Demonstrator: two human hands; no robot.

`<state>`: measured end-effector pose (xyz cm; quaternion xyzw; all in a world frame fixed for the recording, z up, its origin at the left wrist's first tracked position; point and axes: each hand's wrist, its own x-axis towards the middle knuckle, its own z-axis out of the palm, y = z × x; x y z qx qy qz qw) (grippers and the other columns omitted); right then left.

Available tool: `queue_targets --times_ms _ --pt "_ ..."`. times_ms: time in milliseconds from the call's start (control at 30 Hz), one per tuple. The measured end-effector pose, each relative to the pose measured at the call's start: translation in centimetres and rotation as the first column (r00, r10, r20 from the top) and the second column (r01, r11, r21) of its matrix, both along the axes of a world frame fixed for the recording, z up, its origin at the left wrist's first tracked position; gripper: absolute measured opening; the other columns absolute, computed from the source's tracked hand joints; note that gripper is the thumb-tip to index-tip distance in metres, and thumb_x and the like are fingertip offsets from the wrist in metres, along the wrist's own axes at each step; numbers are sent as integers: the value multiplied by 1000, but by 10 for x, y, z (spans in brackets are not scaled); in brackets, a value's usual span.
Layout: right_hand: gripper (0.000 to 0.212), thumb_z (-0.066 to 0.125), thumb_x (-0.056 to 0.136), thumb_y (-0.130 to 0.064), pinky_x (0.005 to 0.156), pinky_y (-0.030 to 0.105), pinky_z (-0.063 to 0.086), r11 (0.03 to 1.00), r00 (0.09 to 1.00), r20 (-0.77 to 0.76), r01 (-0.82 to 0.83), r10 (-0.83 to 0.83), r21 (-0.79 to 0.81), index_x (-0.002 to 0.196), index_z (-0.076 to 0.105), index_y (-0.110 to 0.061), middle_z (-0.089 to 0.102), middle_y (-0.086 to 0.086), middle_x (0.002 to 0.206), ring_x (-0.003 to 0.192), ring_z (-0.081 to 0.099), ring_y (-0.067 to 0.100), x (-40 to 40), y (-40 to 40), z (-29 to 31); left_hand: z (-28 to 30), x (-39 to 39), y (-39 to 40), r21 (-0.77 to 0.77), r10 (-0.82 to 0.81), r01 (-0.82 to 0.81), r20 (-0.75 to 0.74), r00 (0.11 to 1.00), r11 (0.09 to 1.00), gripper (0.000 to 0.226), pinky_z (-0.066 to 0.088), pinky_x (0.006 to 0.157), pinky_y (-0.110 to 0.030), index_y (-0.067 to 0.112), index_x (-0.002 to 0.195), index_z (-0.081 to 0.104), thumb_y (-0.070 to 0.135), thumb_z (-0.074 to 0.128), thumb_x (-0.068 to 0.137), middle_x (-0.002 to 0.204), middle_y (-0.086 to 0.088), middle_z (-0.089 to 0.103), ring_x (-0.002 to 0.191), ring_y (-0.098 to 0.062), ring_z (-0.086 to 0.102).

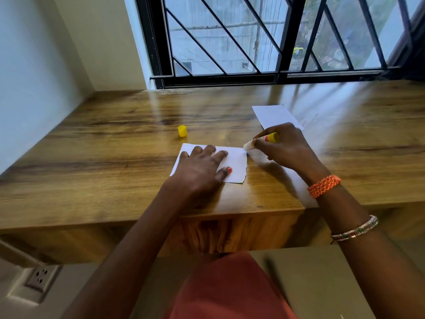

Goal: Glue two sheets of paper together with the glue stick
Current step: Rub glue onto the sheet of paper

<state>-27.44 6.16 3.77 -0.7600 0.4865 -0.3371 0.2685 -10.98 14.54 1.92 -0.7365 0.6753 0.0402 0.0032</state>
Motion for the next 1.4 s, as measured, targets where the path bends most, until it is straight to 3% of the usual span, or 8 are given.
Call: queue_targets --times_ms 133,333,467,633,967,1233,1400 --pt "19 71 81 -25 54 12 36 999 999 -53 -7 4 -48 96 74 -13 63 0 85 65 52 1 2 0 -2 0 -2 -1 0 12 -12 10 1000 1000 54 22 109 -46 32 146 21 50 28 96 155 -1 21 140 -24 21" --pt "25 68 84 -25 58 6 34 995 995 -92 -38 30 -92 104 72 -11 59 -2 91 82 54 10 5 -2 -3 -1 1 -3 -16 4 -4 24 1000 1000 49 27 106 -45 33 146 22 42 28 98 153 -1 24 138 -25 24" --pt "24 67 84 -25 58 5 34 992 992 -118 -51 38 -115 104 72 -12 67 5 99 83 54 10 8 -4 -5 1 0 -3 -20 -3 4 25 1000 1000 49 28 106 -45 32 145 24 41 30 98 151 -2 27 136 -25 26" --pt "23 67 84 -24 61 11 38 991 990 -128 -66 51 -117 102 71 -12 64 4 96 82 55 11 11 -3 -5 3 -1 -3 -23 1 -1 27 1000 1000 49 29 105 -45 31 145 25 41 31 98 149 -2 28 135 -25 27" --pt "21 68 83 -20 54 9 35 990 976 -205 -98 75 -105 101 70 -10 56 3 92 80 53 13 10 6 1 5 -2 -2 -10 5 -5 7 1000 1000 49 29 104 -45 31 145 26 41 33 97 148 -2 30 134 -26 27" --pt "15 68 81 -25 72 24 41 994 974 -210 -96 85 -42 93 72 -17 65 9 104 98 55 19 11 1 4 4 -5 -1 -13 6 -6 64 998 1000 50 22 103 -46 40 146 9 38 26 98 143 -6 30 129 -27 30" --pt "17 69 81 -24 65 23 40 993 966 -235 -115 104 -33 95 72 -14 60 7 95 91 52 18 13 4 9 0 -6 -5 -29 24 -21 81 996 999 48 25 102 -45 43 144 20 50 25 96 141 -5 31 129 -26 30"
